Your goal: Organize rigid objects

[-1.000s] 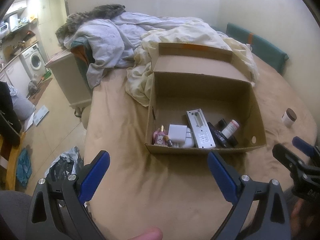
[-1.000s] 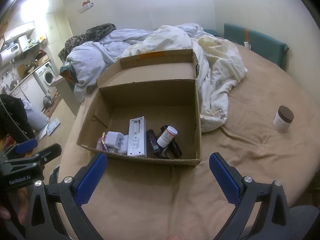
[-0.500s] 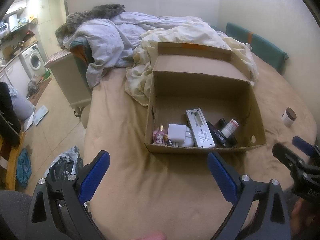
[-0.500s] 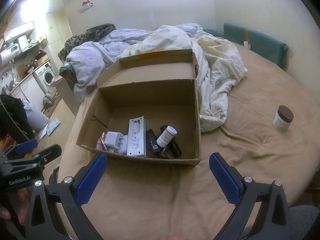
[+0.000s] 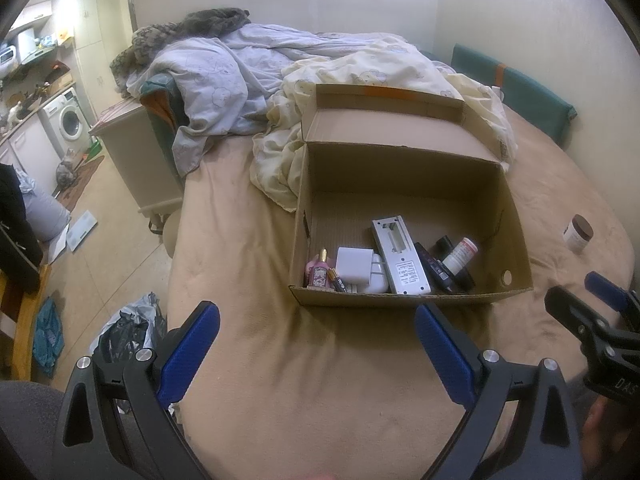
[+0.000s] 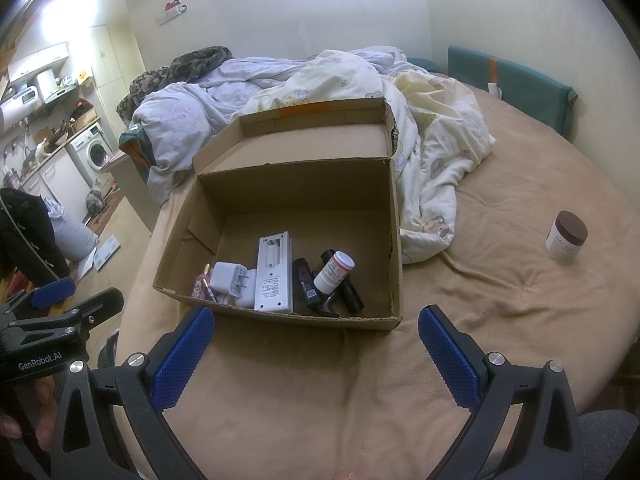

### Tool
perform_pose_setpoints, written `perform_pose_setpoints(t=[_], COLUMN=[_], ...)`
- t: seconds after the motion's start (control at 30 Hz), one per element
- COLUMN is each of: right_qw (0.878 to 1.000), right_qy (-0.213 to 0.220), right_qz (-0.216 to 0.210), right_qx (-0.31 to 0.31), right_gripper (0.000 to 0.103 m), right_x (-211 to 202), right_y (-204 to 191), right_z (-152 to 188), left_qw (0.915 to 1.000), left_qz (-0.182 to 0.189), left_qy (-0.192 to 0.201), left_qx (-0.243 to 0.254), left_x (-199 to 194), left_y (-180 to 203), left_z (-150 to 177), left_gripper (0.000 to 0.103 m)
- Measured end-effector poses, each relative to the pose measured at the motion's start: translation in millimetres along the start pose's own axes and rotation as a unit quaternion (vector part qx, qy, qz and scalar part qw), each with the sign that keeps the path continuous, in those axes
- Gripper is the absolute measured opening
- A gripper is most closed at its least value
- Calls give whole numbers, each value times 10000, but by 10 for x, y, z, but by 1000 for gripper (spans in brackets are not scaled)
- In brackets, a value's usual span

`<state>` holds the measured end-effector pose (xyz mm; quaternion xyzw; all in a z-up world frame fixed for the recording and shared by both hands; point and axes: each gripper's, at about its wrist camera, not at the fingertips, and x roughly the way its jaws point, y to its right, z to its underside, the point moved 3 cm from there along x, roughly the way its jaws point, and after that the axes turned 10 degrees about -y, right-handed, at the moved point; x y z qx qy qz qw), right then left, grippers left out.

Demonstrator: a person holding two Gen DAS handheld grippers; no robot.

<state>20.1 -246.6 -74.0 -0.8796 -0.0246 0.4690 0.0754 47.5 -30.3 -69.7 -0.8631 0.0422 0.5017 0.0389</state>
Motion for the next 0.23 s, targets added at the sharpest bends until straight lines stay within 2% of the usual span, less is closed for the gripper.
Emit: perform_pose_setpoints(t=[0.23], right_qw=[10000], right_qy=[-2], right_qz=[-3], right_qx=[2], right_gripper=[103], right_x=[-1], right_y=[1], right_z=[-1], left_qw=[10000], left_qz=[-7], left_qy=[2], left_qx=[1], left_x=[3], left_y=[5], left_z=[8], left_gripper=[98])
